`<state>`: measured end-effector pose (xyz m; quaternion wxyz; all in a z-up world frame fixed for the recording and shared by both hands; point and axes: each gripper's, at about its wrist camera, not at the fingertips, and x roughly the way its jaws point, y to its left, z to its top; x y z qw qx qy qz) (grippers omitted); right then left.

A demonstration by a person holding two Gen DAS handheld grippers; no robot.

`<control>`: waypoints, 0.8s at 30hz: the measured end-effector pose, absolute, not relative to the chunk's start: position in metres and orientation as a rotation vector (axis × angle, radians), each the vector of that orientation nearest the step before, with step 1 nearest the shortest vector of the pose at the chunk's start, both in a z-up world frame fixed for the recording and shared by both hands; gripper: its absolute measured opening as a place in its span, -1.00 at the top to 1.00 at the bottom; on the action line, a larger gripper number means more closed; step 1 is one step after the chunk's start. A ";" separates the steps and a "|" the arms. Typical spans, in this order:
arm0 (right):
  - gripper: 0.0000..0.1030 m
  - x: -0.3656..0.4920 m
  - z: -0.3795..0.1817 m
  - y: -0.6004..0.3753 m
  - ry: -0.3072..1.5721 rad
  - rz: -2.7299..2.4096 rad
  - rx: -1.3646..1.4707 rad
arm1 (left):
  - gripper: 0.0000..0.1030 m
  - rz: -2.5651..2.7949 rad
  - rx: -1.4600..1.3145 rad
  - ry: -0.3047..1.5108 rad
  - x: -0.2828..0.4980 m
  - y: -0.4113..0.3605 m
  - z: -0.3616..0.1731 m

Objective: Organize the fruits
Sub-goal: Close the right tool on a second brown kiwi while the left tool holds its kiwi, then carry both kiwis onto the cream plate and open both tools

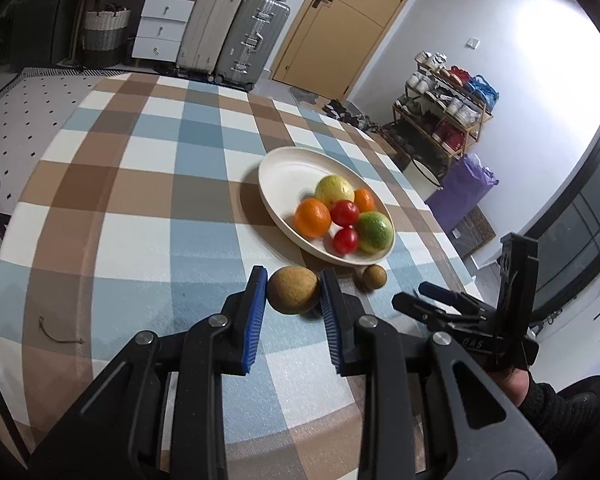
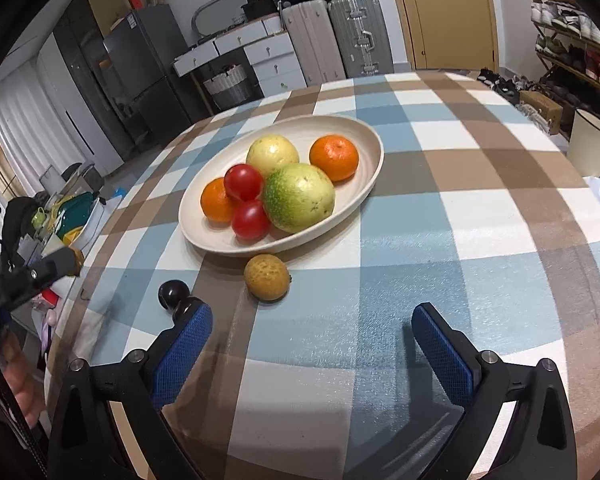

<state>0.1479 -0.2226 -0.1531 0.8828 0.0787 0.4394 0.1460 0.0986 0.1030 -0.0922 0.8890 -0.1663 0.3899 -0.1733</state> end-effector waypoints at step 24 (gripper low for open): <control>0.47 0.164 -0.154 -0.184 0.904 0.435 0.037 | 0.53 -0.328 -0.330 0.821 0.111 0.105 -0.084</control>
